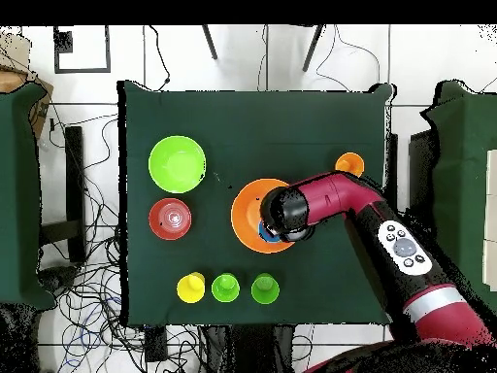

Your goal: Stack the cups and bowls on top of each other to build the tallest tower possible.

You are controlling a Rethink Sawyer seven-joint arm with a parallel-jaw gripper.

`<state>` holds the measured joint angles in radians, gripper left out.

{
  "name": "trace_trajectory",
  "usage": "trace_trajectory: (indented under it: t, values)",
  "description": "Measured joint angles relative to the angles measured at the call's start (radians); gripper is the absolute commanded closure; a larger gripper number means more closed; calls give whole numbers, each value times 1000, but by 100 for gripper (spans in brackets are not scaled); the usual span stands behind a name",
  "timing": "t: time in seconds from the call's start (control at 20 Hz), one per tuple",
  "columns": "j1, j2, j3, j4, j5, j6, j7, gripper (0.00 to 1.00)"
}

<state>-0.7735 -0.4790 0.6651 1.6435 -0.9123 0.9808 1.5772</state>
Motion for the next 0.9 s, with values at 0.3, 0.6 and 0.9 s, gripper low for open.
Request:
trace_trajectory:
  t: [0.3, 0.6, 0.9]
  values:
    - [29, 14, -1, -11, 3, 0, 0, 100]
    - [52, 32, -1, -24, 25, 0, 0, 100]
    - [46, 41, 0, -37, 43, 0, 0, 100]
